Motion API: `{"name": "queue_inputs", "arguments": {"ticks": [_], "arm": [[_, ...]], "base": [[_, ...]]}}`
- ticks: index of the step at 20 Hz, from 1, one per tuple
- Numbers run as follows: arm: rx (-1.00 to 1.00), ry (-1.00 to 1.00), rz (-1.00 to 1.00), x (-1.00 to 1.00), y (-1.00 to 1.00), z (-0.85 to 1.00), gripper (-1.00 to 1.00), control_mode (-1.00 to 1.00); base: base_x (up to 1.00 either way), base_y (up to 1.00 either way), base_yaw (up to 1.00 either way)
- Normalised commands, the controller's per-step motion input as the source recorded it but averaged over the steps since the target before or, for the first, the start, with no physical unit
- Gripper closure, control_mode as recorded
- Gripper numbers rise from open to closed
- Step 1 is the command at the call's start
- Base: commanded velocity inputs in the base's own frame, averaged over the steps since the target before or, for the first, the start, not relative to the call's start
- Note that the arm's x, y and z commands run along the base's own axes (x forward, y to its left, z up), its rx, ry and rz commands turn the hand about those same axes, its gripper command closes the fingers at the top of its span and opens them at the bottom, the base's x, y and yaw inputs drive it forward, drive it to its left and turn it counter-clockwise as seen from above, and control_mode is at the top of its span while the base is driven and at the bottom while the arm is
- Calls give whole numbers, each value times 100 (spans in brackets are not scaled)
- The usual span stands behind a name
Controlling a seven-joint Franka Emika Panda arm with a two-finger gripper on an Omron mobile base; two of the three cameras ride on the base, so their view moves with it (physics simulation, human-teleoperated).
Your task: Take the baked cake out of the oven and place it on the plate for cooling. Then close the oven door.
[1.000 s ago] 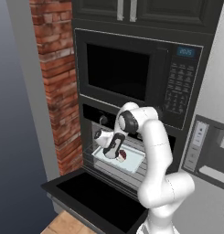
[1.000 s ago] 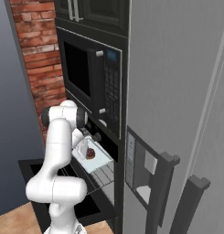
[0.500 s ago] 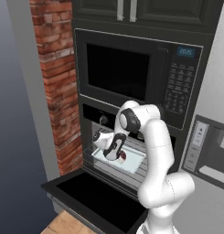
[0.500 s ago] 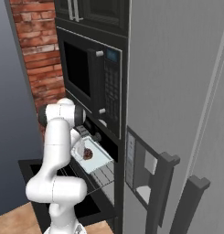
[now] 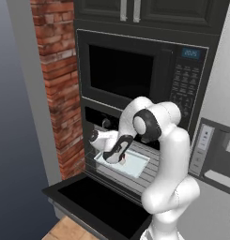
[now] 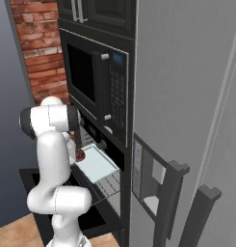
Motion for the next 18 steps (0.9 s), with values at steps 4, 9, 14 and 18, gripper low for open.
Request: {"name": "queue_inputs", "arguments": {"ticks": [4, 9, 14, 18], "arm": [[10, 5, 14, -34, 15, 100, 100, -100], [8, 6, 9, -63, 3, 100, 100, -100], [5, 6, 2, -65, 0, 100, 100, -100], [3, 11, 0, -56, 0, 100, 100, -100]], "base": [[0, 0, 0], [0, 0, 0], [0, 0, 0], [0, 0, 0]]}}
